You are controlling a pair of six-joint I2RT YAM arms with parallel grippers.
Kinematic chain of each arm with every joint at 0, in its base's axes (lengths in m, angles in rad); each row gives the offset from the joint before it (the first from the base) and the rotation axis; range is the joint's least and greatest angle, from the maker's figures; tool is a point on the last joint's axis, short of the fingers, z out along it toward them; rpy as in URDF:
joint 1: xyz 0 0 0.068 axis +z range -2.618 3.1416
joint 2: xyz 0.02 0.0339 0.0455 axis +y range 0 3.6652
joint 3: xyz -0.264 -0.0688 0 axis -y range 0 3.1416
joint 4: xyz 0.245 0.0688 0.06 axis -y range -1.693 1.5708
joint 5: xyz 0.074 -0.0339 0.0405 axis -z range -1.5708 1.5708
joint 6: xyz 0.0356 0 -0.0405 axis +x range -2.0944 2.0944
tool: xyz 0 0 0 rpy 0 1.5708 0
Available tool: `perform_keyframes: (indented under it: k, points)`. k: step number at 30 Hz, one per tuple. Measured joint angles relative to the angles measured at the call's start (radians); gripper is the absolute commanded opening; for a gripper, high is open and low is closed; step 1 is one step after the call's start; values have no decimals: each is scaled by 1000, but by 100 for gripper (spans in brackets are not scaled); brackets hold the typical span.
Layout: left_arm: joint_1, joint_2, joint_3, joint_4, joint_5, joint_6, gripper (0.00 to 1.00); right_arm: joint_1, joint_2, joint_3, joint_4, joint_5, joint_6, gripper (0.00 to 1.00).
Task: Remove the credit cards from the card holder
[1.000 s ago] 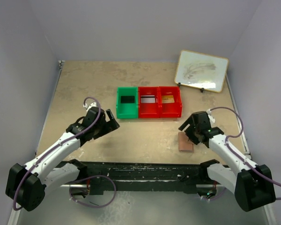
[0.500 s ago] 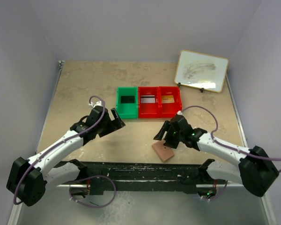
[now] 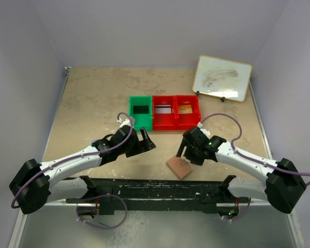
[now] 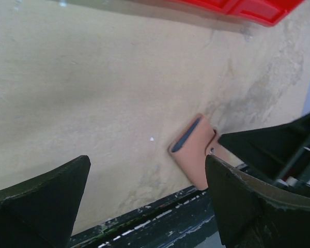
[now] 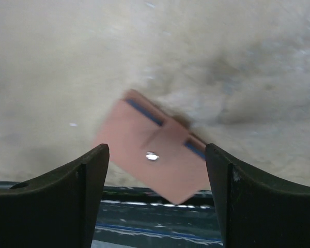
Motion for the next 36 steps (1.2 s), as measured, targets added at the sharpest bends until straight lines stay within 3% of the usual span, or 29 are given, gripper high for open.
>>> perform_keyframes:
  k: [6,12,20,28,33,36]
  points:
    - [-158,79,-7,127,-8,-92,85,0,-94,-159,-38,-65,26,77]
    - [-274,253,21,232,-27,-180,77,0,-138,-199,21,-126,21,68]
    - [-306,396,28,356,-35,-255,66,11,-130,-289,261,-246,62,58]
    - [-302,323,11,286,-154,-290,62,141,-89,-335,449,-265,171,60]
    - [-283,264,-14,262,-194,-299,54,173,-63,-211,290,-158,172,65]
    - [-279,263,-19,256,-198,-295,49,173,-88,-156,200,-78,162,62]
